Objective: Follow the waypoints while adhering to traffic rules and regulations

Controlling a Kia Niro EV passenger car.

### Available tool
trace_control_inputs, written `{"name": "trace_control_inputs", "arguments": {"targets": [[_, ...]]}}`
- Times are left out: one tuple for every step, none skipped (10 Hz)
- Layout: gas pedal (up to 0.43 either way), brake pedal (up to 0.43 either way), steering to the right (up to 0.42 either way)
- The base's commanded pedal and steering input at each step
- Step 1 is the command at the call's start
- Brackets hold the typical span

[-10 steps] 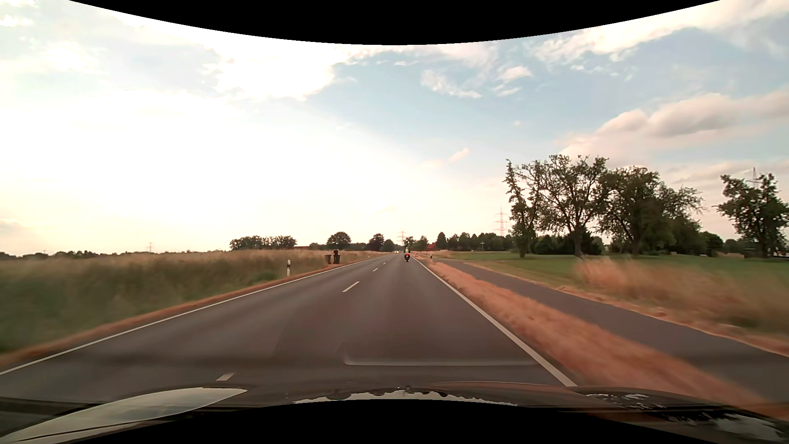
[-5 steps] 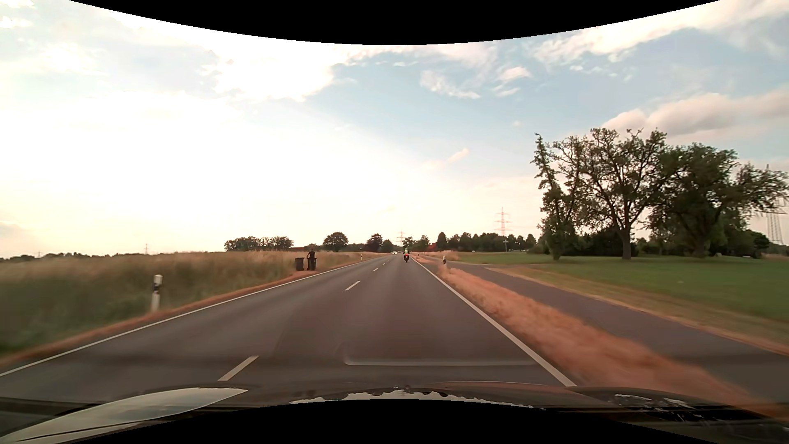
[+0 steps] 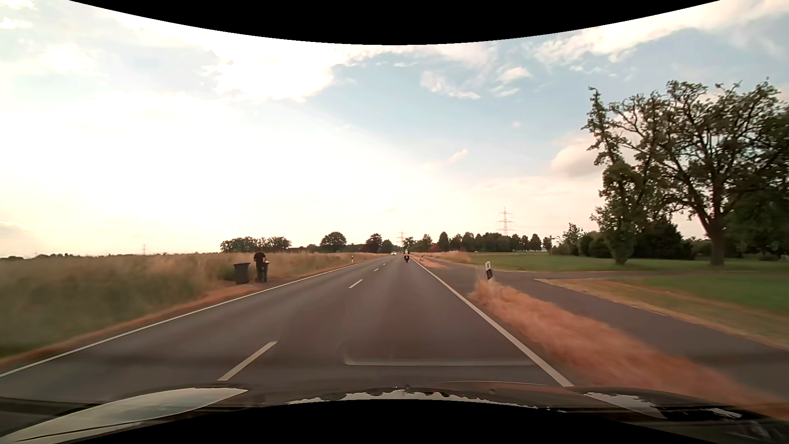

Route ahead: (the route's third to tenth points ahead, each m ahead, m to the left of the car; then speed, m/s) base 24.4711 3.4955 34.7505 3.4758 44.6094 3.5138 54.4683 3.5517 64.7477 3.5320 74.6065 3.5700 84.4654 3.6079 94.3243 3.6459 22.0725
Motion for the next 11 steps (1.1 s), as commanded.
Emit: {"name": "trace_control_inputs", "arguments": {"targets": [[0.067,0.000,-0.004],[0.067,0.000,-0.004],[0.067,0.000,-0.004],[0.079,0.000,-0.004],[0.087,0.000,-0.004],[0.110,0.000,-0.004],[0.118,0.000,-0.004],[0.118,0.000,-0.004],[0.118,0.000,-0.003],[0.118,0.000,-0.003],[0.118,0.000,-0.003]]}}
